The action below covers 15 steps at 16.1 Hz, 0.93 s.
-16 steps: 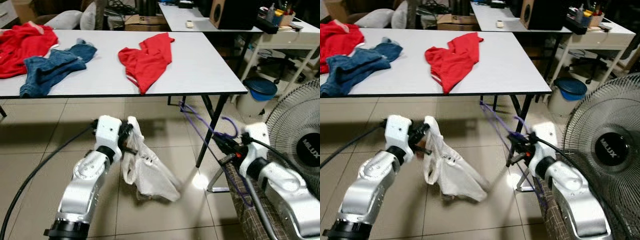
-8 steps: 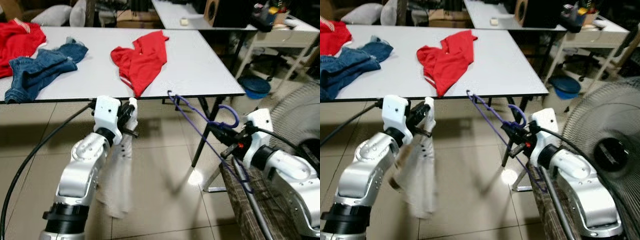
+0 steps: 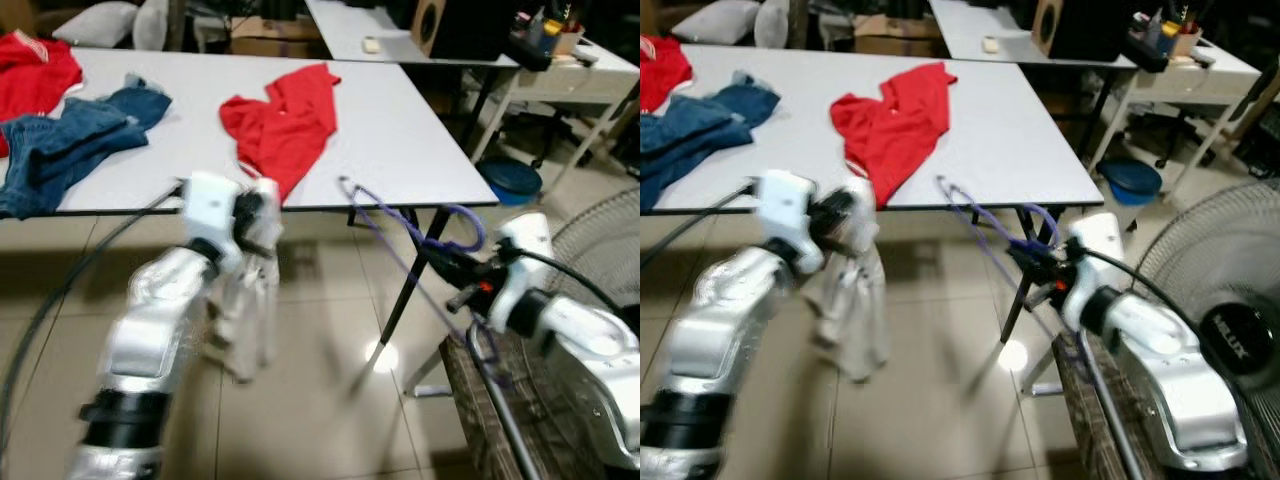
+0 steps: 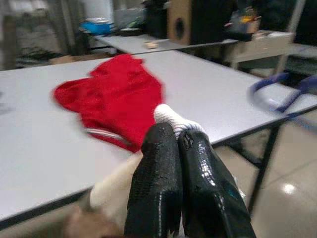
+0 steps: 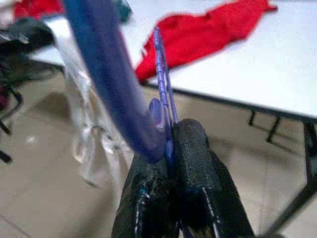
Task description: Hang hanger
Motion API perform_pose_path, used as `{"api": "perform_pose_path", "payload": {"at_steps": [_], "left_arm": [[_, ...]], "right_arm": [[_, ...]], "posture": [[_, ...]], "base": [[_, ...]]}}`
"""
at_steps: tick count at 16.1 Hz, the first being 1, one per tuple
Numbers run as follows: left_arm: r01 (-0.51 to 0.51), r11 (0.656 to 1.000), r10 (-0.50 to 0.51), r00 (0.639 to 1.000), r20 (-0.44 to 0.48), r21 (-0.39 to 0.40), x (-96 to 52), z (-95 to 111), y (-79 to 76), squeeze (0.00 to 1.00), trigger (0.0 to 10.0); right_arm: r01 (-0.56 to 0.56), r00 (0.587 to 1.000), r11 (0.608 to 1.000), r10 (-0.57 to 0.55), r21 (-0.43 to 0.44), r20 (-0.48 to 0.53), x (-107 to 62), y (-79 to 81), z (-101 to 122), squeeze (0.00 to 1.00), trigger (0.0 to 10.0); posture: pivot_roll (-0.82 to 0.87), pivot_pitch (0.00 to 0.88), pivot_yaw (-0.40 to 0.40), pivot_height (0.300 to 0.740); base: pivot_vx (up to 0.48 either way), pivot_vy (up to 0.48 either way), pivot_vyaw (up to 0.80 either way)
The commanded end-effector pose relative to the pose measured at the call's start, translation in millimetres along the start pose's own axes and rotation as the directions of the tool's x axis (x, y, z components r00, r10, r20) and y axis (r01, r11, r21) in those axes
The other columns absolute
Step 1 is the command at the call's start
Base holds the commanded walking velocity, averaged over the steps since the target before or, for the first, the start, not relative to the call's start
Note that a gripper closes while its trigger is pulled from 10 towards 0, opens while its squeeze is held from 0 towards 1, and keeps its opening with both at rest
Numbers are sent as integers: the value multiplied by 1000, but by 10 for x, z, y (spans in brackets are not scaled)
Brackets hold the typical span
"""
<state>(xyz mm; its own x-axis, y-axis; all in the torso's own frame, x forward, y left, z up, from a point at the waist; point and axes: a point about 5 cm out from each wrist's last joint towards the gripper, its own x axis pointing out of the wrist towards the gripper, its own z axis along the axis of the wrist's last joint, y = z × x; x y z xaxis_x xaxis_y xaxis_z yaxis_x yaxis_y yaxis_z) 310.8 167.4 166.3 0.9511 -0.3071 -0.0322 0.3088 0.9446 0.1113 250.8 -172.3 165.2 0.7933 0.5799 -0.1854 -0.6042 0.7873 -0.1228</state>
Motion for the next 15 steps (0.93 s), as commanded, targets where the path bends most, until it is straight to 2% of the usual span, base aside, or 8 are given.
{"api": "perform_pose_path", "payload": {"at_steps": [1,8,14,15], "left_arm": [[43,999,-43,998,44,-2,67,109,-106,0,10000],[33,999,-33,997,63,-1,126,177,-79,0,10000],[26,1000,-26,997,71,12,145,221,-66,0,10000],[40,999,-42,996,82,27,212,264,-46,0,10000]], "right_arm": [[27,1000,1000,-27,-10,-7,-55,-66,0,0,10000],[9,1000,1000,-9,-27,-3,-28,-96,28,0,10000],[-73,994,992,64,-103,-87,-146,-179,18,0,10000],[-129,987,984,115,-125,-110,-218,-231,84,0,10000]], "posture": [[-20,0,-51,740],[-8,0,-56,740],[-7,0,-68,740],[-6,0,-63,740]], "base": [[345,0,0],[354,0,0],[358,0,0],[360,0,0]]}}
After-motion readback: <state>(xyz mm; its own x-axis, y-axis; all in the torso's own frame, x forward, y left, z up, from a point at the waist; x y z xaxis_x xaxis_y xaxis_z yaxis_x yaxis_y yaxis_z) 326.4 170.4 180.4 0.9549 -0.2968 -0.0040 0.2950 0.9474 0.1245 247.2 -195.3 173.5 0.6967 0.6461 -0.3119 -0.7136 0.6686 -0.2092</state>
